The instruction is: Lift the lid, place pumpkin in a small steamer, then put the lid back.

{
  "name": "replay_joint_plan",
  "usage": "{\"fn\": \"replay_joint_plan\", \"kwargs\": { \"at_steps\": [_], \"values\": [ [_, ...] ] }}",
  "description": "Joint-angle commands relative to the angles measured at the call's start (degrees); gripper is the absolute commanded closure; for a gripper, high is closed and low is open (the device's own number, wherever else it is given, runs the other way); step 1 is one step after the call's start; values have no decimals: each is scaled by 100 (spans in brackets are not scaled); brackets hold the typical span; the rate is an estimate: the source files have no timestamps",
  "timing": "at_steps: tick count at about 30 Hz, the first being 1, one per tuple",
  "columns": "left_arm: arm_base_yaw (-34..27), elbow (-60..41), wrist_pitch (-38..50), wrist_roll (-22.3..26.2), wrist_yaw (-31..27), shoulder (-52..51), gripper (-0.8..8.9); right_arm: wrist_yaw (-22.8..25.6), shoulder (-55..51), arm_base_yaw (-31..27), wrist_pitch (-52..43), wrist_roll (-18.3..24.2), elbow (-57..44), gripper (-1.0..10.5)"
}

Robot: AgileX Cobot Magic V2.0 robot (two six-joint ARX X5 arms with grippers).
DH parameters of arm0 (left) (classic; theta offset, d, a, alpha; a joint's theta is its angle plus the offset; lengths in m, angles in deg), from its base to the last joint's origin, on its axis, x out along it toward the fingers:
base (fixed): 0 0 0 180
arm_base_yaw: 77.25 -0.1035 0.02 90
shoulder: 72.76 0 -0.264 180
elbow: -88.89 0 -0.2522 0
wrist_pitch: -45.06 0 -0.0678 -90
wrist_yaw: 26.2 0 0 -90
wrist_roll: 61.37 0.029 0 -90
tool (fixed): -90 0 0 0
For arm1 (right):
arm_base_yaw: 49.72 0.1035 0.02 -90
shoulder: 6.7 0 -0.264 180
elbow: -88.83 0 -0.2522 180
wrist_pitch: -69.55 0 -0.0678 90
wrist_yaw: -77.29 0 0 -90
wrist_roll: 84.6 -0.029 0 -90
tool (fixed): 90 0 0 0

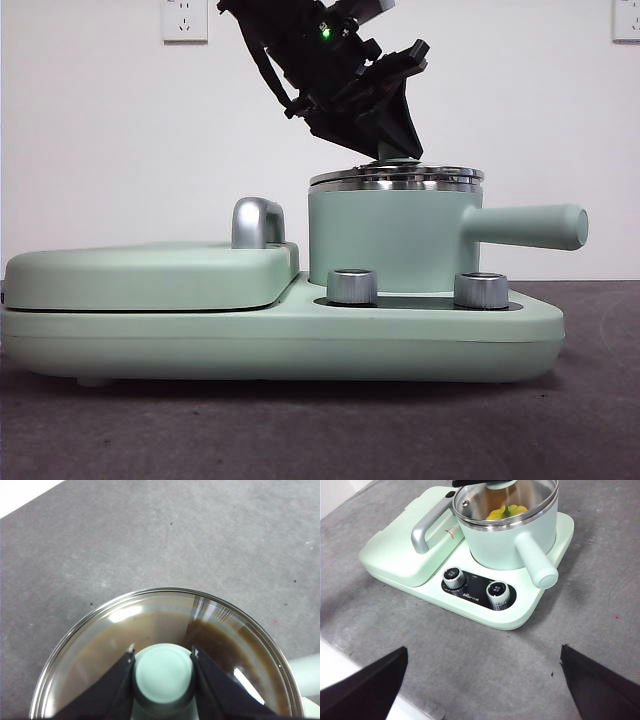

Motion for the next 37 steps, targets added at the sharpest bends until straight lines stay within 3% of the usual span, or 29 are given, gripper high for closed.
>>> {"fn": "replay_joint_plan", "kwargs": {
  "at_steps": [1, 10, 13, 19, 22, 28, 37],
  "values": [
    [74, 125, -111, 267, -160, 188, 799, 7, 2, 35, -63, -109, 37, 465],
    [79, 125, -107, 251, -160, 188, 797, 7, 2, 35, -111, -210, 37, 465],
    [79, 125, -79, 247, -160, 188, 753, 7, 2, 35, -109, -210, 37, 465],
    [79, 350, -114, 140, -162, 138, 385, 9, 2, 35, -109, -229, 37, 465],
    [79, 669, -352, 44, -162, 81, 292, 9, 2, 35, -111, -256, 37, 465],
    [79, 1274, -1440, -68, -162, -251, 282, 9, 2, 35, -111, -269, 37, 465],
    [72, 1598, -3873, -404, -160, -1451, 283, -7, 2, 35, -157, -271, 37, 464]
  ]
}}
